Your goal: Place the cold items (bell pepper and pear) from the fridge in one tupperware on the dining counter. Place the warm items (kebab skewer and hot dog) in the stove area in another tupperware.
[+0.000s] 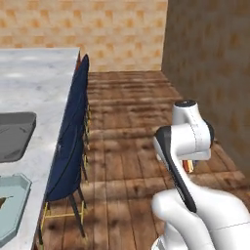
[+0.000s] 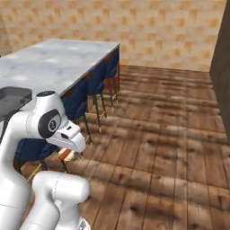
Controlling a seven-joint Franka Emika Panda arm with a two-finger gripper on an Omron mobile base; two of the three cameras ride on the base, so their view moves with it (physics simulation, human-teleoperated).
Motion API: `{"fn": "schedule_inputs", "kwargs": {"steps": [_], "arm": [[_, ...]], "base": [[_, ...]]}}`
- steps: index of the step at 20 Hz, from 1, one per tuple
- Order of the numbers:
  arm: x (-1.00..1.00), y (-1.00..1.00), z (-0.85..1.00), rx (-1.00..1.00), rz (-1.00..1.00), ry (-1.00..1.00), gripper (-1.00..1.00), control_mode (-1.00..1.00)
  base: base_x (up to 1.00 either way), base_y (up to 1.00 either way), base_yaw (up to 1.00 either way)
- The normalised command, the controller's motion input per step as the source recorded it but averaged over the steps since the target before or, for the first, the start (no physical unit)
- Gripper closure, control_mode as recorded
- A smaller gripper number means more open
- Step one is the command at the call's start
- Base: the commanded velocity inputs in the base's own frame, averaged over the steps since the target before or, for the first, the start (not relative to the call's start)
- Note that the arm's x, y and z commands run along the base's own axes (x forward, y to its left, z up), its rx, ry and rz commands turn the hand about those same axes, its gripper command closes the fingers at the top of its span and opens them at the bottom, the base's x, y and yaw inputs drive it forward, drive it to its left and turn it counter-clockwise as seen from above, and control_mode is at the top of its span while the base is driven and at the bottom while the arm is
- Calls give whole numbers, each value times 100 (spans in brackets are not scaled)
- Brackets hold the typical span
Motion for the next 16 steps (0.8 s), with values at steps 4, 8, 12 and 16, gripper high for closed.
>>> {"fn": "schedule_inputs", "kwargs": {"steps": [4,8,12,16], "arm": [[0,0,0,0,0,0,100,100],[0,0,0,0,0,0,100,100],[0,0,0,0,0,0,100,100],[0,0,0,0,0,0,100,100]], "base": [[100,-75,47],[100,-46,64],[72,-84,55],[63,-91,58]]}}
